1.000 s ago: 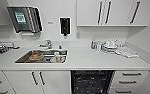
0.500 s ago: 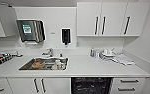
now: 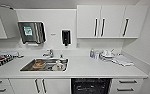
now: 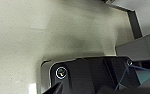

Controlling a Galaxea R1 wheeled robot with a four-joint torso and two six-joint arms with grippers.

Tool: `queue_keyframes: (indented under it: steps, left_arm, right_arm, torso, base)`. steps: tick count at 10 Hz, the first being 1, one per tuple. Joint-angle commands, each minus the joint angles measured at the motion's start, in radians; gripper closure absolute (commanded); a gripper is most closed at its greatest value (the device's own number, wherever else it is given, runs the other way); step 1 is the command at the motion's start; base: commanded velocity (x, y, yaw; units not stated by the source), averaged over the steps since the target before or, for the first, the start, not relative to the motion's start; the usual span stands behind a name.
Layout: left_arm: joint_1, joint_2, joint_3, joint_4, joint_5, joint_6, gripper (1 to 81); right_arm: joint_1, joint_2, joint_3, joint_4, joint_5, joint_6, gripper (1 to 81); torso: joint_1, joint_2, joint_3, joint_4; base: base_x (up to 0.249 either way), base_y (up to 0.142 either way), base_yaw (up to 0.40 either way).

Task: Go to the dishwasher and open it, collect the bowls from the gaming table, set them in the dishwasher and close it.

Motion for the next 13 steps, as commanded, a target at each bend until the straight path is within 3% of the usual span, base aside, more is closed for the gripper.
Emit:
queue_keyframes:
  steps: [1,5,7,10,11,13]
  left_arm:
    - [-0.022,0.102,-0.161,0.009,0.025,-0.003,1.0]
    - [0.012,0.225,-0.278,0.014,0.025,-0.003,1.0]
    - [0.025,0.267,-0.333,0.016,0.024,-0.001,1.0]
    - [0.032,0.290,-0.353,0.017,0.024,-0.001,1.0]
    - [0.032,0.294,-0.353,0.018,0.025,-0.001,1.0]
    - [0.032,0.308,-0.358,0.018,0.025,-0.001,1.0]
  right_arm:
    - [0.007,0.085,-0.166,-0.015,0.056,0.001,1.0]
    - [-0.071,0.236,-0.451,-0.015,0.218,0.000,1.0]
    - [-0.079,0.305,-0.573,-0.013,0.229,-0.002,1.0]
    - [-0.104,0.339,-0.631,-0.028,0.227,-0.008,1.0]
    - [-0.108,0.347,-0.651,-0.061,0.229,-0.028,1.0]
    - [-0.104,0.383,-0.728,-0.065,0.215,-0.036,1.0]
  torso:
    - [-0.062,0.097,0.000,0.000]
    - [-0.156,0.242,0.000,0.000]
    - [-0.201,0.313,0.000,0.000]
    - [-0.271,0.420,0.000,0.000]
    - [-0.293,0.455,0.062,0.000]
    - [-0.332,0.517,0.112,0.000]
  base:
    - [0.000,0.000,0.000]
    - [0.000,0.000,0.000]
    - [0.000,0.000,0.000]
    - [0.000,0.000,0.000]
    - [0.000,0.000,0.000]
    - [0.000,0.000,0.000]
